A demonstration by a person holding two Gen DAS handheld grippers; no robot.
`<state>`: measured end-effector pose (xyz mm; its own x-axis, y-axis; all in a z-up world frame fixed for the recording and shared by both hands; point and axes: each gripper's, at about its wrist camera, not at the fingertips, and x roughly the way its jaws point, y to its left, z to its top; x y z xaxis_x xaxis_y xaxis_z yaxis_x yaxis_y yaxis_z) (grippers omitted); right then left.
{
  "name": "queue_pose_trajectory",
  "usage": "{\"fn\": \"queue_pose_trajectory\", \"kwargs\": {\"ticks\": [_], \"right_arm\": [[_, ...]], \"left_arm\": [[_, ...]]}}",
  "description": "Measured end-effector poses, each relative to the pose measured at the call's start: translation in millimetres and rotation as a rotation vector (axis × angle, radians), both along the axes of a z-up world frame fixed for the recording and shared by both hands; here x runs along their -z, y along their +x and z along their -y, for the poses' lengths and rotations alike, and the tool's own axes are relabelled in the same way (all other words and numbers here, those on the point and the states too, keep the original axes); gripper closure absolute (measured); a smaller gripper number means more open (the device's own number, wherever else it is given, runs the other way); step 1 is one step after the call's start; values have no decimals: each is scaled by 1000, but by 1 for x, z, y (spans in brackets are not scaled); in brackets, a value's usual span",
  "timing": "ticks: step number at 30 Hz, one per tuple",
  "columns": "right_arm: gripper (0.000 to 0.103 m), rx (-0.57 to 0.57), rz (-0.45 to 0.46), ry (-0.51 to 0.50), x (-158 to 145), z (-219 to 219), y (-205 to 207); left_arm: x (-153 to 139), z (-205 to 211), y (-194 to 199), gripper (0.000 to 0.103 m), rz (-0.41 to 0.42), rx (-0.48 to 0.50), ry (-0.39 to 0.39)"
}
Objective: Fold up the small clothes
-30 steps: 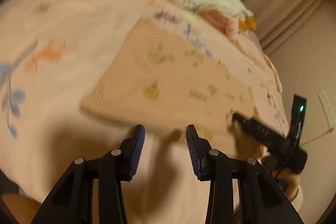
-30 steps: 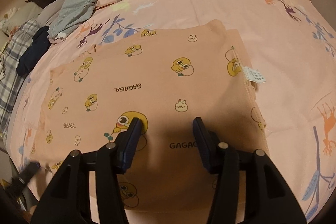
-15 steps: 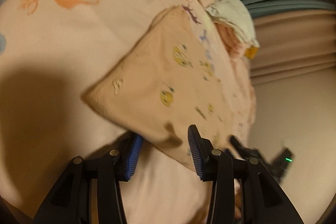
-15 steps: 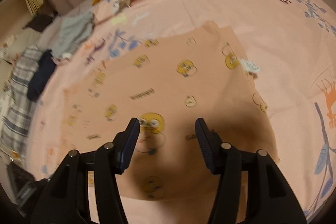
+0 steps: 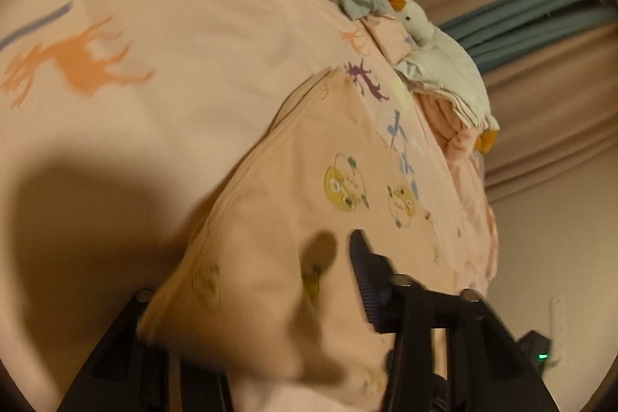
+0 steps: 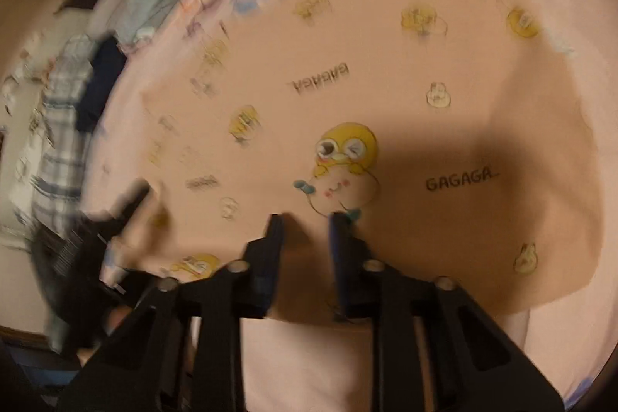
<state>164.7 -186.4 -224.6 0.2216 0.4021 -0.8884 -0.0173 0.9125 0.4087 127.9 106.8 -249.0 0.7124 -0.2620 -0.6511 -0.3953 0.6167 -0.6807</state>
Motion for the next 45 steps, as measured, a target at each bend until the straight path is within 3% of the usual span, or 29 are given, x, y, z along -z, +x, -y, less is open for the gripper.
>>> {"fn": "queue_pose_trajectory", "kwargs": {"ticks": [1, 3, 10, 17, 19, 22, 24, 28, 31, 34, 35, 37, 38, 39, 41, 43, 45], "right_arm": [[86, 12, 5, 7, -2, 1, 0], [83, 29, -4, 37, -1, 2, 1], [83, -29, 32, -19, -2, -9, -1], [85, -46, 59, -49, -1, -7, 4], [85, -13, 38, 0, -1, 1, 5], [86, 119, -25, 181, 4, 33, 11], [80, 189, -34, 246, 1, 54, 12], [80, 318, 154, 259, -36, 110, 6], [79, 469, 221, 316, -39, 158, -4], [79, 562, 194, 325, -30, 179, -9], [79, 578, 194, 343, -28, 184, -11], [79, 571, 212, 389, -31, 188, -12], [75, 556, 217, 401, -32, 187, -12], [65, 533, 217, 414, -32, 184, -10], [54, 509, 201, 442, -31, 177, -5], [54, 501, 174, 507, -26, 168, -3], [54, 464, 154, 561, -24, 159, 0]], "left_arm": [[1, 3, 4, 91, -31, -5, 75], [2, 6, 5, 92, -36, -12, 120], [-9, 22, 3, 93, -12, -14, 285], [-17, 23, 2, 94, 43, -11, 275], [-23, 30, 2, 94, 68, -2, 295], [-33, 43, 4, 94, 97, 18, 338], [-43, 57, 10, 94, 124, 60, 367], [-65, 101, 25, 94, 200, 186, 480], [-63, 149, 36, 94, 234, 354, 448], [-40, 194, 37, 94, 202, 520, 423], [-33, 210, 34, 94, 190, 564, 457], [-29, 229, 24, 92, 186, 575, 598], [-32, 232, 19, 90, 193, 581, 622], [-36, 229, 17, 86, 198, 594, 588], [-51, 211, 12, 79, 205, 621, 426], [-66, 192, 6, 49, 207, 634, 298], [-81, 171, -13, 36, 278, 638, 223]]}}
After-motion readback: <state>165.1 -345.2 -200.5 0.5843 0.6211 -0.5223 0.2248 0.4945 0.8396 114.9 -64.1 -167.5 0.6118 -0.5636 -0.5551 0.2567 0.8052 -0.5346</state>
